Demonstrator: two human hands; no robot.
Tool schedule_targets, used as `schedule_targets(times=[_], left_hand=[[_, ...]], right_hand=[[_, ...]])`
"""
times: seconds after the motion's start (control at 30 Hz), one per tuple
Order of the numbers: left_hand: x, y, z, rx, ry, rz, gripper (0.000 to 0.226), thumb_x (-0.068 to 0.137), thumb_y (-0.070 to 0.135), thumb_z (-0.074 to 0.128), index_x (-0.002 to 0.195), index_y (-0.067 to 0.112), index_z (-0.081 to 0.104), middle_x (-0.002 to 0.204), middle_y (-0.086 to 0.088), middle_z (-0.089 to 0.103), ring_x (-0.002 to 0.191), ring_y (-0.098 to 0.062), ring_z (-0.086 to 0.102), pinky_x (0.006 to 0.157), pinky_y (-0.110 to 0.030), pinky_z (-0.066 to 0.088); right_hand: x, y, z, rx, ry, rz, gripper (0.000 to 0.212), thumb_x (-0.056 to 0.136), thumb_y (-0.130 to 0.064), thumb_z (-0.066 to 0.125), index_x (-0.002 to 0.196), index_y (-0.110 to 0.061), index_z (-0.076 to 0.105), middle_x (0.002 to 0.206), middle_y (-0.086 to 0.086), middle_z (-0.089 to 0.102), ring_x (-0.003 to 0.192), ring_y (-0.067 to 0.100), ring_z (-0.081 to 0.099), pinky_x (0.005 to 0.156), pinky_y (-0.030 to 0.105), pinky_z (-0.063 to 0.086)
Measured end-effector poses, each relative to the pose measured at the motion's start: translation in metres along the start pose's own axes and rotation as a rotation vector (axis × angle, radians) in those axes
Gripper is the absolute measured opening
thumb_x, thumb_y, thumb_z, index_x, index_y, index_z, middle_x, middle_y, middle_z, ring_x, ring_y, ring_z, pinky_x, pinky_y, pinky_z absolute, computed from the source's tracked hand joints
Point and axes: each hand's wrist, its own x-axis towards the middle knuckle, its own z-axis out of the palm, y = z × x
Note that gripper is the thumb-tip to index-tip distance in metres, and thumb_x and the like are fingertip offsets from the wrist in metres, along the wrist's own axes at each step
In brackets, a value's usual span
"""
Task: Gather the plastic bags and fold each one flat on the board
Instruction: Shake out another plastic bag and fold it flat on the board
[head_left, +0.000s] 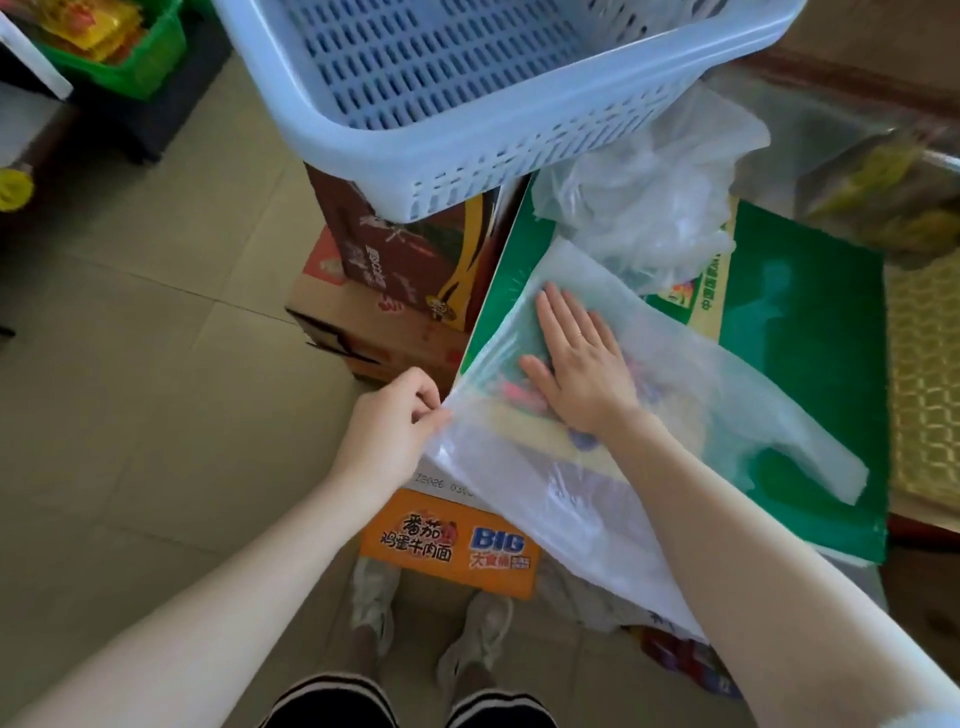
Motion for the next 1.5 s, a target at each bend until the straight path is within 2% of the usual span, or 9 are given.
schedule_targets(times=[0.37,0.53,0.67,0.77,0.9,1.13,1.27,1.37,1.5], left_hand=[[-0.003,-0.005,0.009,0.489,0.083,0.23,0.034,0.081,0.015,0.067,0.103,0.009,0.043,0.071,-0.007,0.058,0.053,-0.022,0.052,0.042,-0.024,0.032],[0.001,0.006,0.019,0.707,0.044,0.742,0.055,0.069,0.022,0.078,0.115,0.006,0.052,0.122,-0.018,0.056,0.109,-0.033,0.057,0.092,-0.044,0.045],[0.011,0.003,0.026,0.952,-0.242,0.975,0.078,0.052,0.049,0.082,0.114,0.007,0.059,0.131,-0.018,0.052,0.121,-0.033,0.05,0.1,-0.049,0.029],[0.016,-0.005,0.025,1.017,-0.289,0.978,0.099,0.041,0.013,0.088,0.13,0.006,0.045,0.136,-0.021,0.047,0.122,-0.036,0.049,0.099,-0.048,0.035],[0.022,-0.007,0.019,0.945,-0.236,1.114,0.085,0.052,-0.017,0.065,0.132,0.005,0.044,0.134,-0.023,0.048,0.12,-0.038,0.05,0.098,-0.047,0.033],[0.014,0.009,0.002,0.564,-0.38,1.149,0.042,0.07,0.002,0.065,0.112,0.005,0.062,0.113,-0.01,0.066,0.094,-0.024,0.067,0.072,-0.034,0.057],[0.006,0.028,-0.006,0.292,-0.412,0.951,0.04,0.08,0.025,0.039,0.104,0.008,0.067,0.096,-0.004,0.07,0.073,0.005,0.055,0.065,-0.021,0.049],[0.01,0.03,-0.013,0.225,-0.457,0.924,0.038,0.08,0.034,0.044,0.107,0.017,0.065,0.1,0.009,0.067,0.086,0.004,0.055,0.074,-0.022,0.051],[0.018,0.024,-0.02,0.153,-0.658,0.794,0.043,0.079,0.034,0.057,0.12,0.037,0.049,0.117,0.037,0.052,0.112,0.014,0.046,0.092,-0.003,0.034]], right_hand=[[-0.047,0.088,0.003,0.059,0.02,0.392,0.06,0.097,-0.051,0.016,0.149,-0.025,0.001,0.158,-0.001,-0.004,0.145,0.017,-0.005,0.116,0.037,-0.002],[-0.047,0.071,-0.009,0.025,0.105,0.35,0.066,0.095,-0.052,0.014,0.15,-0.017,0.003,0.158,0.005,-0.008,0.145,0.021,-0.008,0.116,0.041,-0.007],[-0.083,0.019,-0.012,0.158,0.353,0.192,0.053,0.093,-0.039,0.033,0.135,-0.009,0.044,0.151,0.015,0.029,0.136,0.034,0.029,0.109,0.046,0.026],[-0.119,-0.005,0.007,0.121,0.376,0.177,0.04,0.091,-0.034,0.038,0.118,-0.011,0.056,0.137,0.013,0.048,0.121,0.029,0.042,0.094,0.044,0.043],[-0.153,-0.017,0.029,0.145,0.272,0.28,0.044,0.094,-0.038,0.034,0.12,-0.009,0.055,0.135,0.011,0.052,0.123,0.027,0.044,0.094,0.045,0.045],[-0.184,-0.051,0.034,0.092,0.294,0.33,0.089,0.077,-0.075,0.041,0.136,-0.009,0.041,0.146,0.011,0.039,0.134,0.025,0.033,0.11,0.044,0.023],[-0.19,-0.067,0.03,-0.018,0.392,0.418,0.076,0.071,-0.035,0.074,0.134,-0.012,0.04,0.14,0.014,0.048,0.129,0.027,0.035,0.108,0.047,0.025],[-0.189,-0.056,0.013,0.008,0.516,0.496,0.035,0.072,-0.004,0.051,0.106,-0.009,0.06,0.113,0.012,0.065,0.104,0.032,0.059,0.092,0.042,0.041],[-0.193,-0.025,-0.031,0.294,0.19,0.538,0.041,0.08,0.001,0.045,0.119,-0.013,0.049,0.107,0.009,0.066,0.093,0.034,0.061,0.073,0.036,0.047]])
